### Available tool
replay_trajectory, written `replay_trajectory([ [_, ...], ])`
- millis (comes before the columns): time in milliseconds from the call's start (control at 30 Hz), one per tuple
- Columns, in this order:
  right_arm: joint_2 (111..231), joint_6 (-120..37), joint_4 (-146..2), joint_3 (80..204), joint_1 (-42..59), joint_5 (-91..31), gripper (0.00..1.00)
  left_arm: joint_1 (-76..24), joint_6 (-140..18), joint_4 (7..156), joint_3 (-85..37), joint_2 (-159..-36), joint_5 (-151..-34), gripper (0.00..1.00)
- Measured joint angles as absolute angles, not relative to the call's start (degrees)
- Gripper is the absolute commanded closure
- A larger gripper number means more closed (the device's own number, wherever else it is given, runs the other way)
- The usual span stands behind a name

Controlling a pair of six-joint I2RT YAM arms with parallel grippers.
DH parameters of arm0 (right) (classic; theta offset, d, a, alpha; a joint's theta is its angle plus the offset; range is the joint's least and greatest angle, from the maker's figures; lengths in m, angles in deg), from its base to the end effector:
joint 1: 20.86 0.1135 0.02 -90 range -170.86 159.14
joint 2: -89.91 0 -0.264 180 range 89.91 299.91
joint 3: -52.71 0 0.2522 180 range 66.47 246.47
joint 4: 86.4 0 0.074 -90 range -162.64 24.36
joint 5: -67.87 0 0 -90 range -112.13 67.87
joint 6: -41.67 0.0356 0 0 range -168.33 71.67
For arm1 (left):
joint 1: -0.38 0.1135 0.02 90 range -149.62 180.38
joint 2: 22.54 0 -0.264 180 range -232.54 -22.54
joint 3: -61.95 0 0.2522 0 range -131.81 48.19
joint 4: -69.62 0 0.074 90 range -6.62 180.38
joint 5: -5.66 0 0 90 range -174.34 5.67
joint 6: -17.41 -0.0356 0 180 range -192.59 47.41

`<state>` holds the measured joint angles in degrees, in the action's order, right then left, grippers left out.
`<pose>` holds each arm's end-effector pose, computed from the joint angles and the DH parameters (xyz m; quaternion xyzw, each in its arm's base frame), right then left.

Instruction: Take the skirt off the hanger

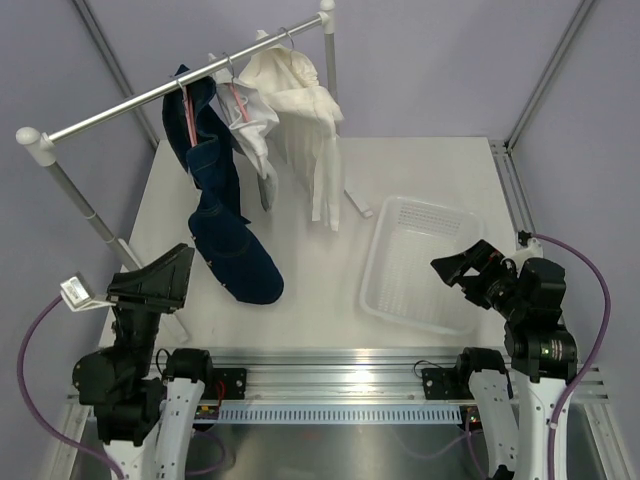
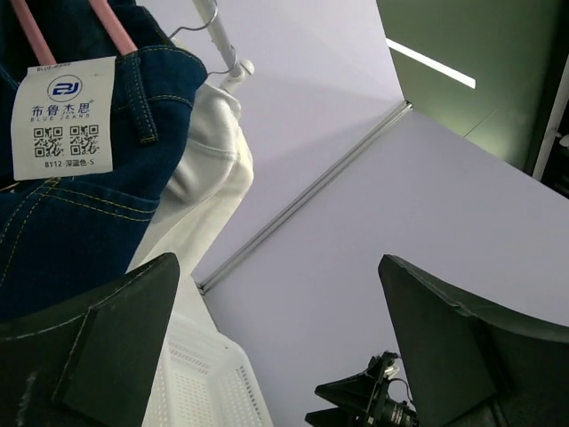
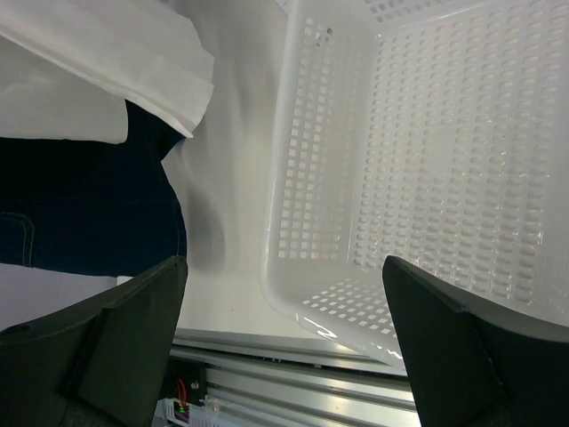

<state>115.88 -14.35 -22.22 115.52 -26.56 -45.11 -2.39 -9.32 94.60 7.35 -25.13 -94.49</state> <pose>0.0803 0.0059 0.3313 0.1867 0.8225 0.2895 0.4525 0.0083 -0.0067 0.3737 -0.1969 0.4874 -0.5016 0.6871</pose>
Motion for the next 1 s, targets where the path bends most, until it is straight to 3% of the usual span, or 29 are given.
replay_trajectory([
  [200, 114.4, -15.2, -22.1, 114.9, -26.6, -45.4, 0.01, -2.4, -12.1, 106.0, 6.3, -24.0, -94.6, 0.01],
  [267, 114.5, -15.5, -22.2, 114.9, -26.6, -45.8, 0.01, -2.4, -13.1, 110.0, 6.3, -26.0, -94.7, 0.06],
  [667, 119.4, -16.2, -26.5, 115.6, -26.6, -55.4, 0.01, -2.4, -20.8, 121.9, -3.8, -48.5, -95.7, 0.23],
  [1000, 123.8, -16.8, -29.9, 119.8, -25.5, -57.7, 0.0, -2.4, -28.2, 125.3, -23.8, -60.9, -96.6, 0.24],
])
